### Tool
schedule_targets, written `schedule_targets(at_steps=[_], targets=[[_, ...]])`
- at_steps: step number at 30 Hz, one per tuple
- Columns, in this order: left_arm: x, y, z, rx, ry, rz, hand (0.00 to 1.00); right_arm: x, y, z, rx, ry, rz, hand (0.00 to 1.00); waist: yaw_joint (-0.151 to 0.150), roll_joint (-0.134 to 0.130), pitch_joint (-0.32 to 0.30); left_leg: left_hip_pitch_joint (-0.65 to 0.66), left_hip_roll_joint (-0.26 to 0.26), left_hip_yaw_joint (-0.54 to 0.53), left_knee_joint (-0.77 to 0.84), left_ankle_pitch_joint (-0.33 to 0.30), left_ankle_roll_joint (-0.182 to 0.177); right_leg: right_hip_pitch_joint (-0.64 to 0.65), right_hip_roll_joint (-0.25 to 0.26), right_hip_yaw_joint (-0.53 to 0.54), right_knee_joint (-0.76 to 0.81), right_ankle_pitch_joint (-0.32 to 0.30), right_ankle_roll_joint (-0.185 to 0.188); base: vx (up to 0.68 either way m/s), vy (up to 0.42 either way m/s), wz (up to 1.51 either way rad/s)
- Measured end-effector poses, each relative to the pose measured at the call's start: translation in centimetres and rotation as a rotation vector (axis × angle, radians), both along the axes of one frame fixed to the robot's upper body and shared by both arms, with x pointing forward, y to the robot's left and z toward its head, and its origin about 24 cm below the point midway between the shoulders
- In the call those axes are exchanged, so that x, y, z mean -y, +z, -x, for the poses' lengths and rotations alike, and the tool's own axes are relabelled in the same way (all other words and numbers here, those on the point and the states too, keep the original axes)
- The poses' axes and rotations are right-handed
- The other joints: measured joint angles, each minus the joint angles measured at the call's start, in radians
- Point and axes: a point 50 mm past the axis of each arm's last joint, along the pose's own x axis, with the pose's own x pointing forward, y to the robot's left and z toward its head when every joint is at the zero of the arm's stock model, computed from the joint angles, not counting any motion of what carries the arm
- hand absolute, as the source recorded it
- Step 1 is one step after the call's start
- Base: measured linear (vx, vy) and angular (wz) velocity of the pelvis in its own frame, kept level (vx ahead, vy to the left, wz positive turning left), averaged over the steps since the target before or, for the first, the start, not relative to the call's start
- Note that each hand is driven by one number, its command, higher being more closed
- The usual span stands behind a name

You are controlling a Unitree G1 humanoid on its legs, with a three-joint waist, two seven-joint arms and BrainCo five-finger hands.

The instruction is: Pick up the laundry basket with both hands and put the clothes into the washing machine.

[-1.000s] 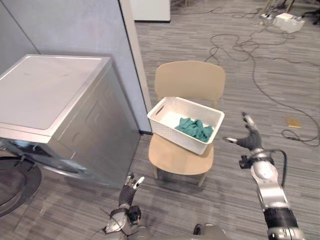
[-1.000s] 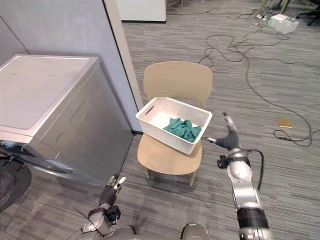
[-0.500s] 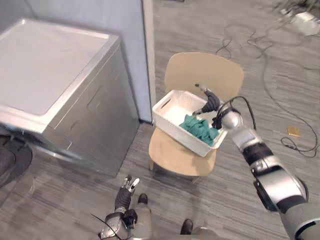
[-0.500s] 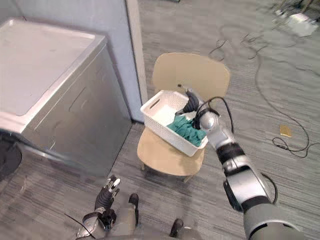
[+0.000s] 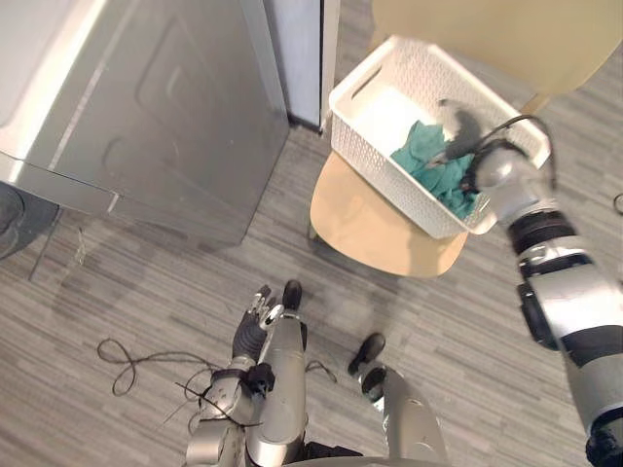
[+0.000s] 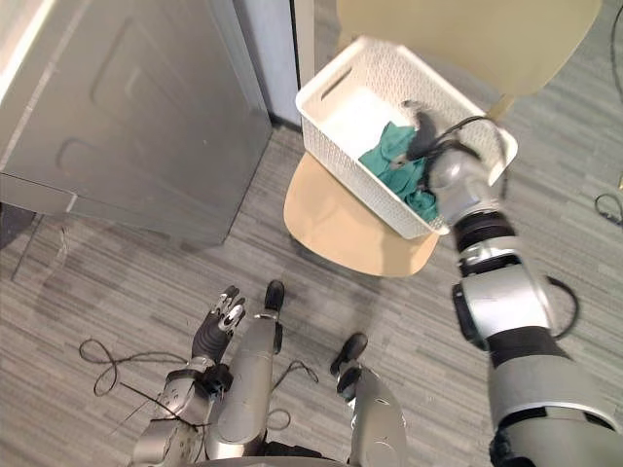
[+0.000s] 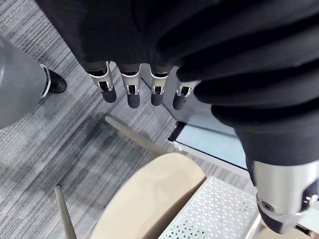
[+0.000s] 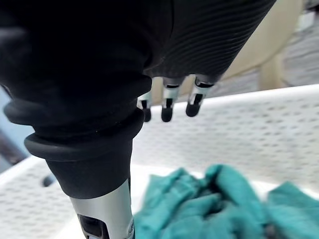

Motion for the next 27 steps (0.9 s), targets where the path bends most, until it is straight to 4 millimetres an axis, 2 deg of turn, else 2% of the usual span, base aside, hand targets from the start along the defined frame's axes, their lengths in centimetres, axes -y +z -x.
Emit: schedule_targets(at_steps=[1,4,7,9,12,19,22,27], targets=[[0.2,0.2,-0.2,0.01,0.004,0.023,0.0,1.4,0.8,0.4,0.01,-0.041,0.024,0.0,-0.004,0.001,0.001,-0.012,0.0,0.0,-0.016,0.011,0.001,-0.019,0.0,-0.008,-0.003,0.005,-0.003,0.05,-0.037,0.04],[0.7,1.4,-0.7,0.062,0.022,0.094,0.0,3.4,3.2,1.1,0.057,-0.106,0.043,0.0,-0.021,0.001,0.014,-0.029,0.004,-0.007,-0.042,0.025,-0.006,-0.031,0.01,-0.022,-0.025,0.009,-0.007,0.06,-0.034,0.06],[1.2,2.0,-0.8,0.09,0.031,0.145,0.0,6.0,4.7,2.3,0.09,-0.179,0.073,0.0,-0.016,0.0,0.015,-0.054,0.012,-0.006,-0.055,0.032,-0.005,-0.056,0.016,-0.031,-0.032,0.009,-0.008,0.06,-0.034,0.01],[1.3,2.0,-0.8,0.092,0.032,0.167,0.0,6.6,4.8,2.6,0.093,-0.196,0.077,0.0,-0.021,0.001,0.023,-0.066,0.018,-0.005,-0.055,0.032,-0.005,-0.068,0.02,-0.041,-0.031,0.01,-0.008,0.06,-0.024,-0.05],[1.5,2.1,-0.9,0.094,0.035,0.187,0.0,6.5,4.5,2.6,0.085,-0.187,0.066,0.0,-0.02,0.001,0.035,-0.079,0.03,-0.002,-0.056,0.035,-0.01,-0.087,0.027,-0.049,-0.025,0.01,-0.008,0.05,-0.03,-0.08],[2.7,3.1,-2.0,0.139,0.008,0.226,0.0,5.4,5.2,2.2,0.142,-0.157,0.044,0.0,-0.015,0.002,0.037,-0.085,0.04,-0.002,-0.117,0.089,-0.027,-0.118,0.034,-0.073,-0.016,0.009,-0.008,0.02,-0.036,0.03],[2.8,3.3,-2.3,0.145,0.009,0.226,0.0,4.9,5.3,1.9,0.161,-0.168,0.051,0.0,-0.012,0.001,0.037,-0.084,0.053,-0.002,-0.128,0.092,-0.028,-0.121,0.047,-0.077,-0.017,0.012,-0.012,0.0,0.0,0.0],[3.0,4.1,-3.1,0.177,-0.003,0.227,0.0,5.2,5.6,2.1,0.19,-0.218,0.081,0.0,0.001,0.001,0.037,-0.072,0.057,-0.012,-0.186,0.135,-0.04,-0.121,0.058,-0.094,-0.024,0.012,-0.012,0.0,-0.024,0.09]])
